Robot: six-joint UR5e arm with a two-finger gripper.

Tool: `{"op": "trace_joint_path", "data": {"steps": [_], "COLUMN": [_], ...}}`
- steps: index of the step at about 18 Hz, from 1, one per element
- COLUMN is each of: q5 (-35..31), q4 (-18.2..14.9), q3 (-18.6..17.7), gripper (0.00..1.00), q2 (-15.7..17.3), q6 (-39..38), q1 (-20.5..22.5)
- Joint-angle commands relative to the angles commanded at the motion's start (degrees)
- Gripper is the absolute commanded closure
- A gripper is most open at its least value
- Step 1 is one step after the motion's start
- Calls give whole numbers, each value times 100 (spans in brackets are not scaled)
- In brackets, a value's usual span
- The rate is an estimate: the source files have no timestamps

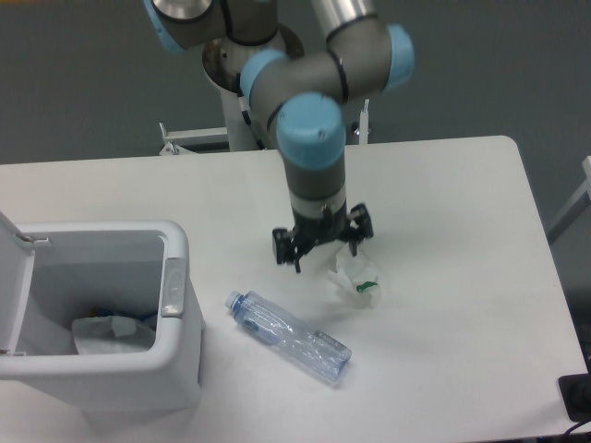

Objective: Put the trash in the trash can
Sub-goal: 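Close the gripper on the crumpled plastic wrapper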

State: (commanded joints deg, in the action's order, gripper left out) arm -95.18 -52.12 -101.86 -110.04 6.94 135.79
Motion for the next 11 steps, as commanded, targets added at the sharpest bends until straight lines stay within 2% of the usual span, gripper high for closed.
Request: {"op": "trace_joint_path", "data": {"steps": [1, 3, 5, 11], "q5": [-27, -368, -738, -879], "q4": [44, 333, 369, 378], "q3": [-61, -123, -211, -299], "gripper": [0, 0, 0, 0], "q2": [-87, -246, -308, -457], "q6": [0, 0, 35, 70], "q1": [0, -44, -123, -88]}}
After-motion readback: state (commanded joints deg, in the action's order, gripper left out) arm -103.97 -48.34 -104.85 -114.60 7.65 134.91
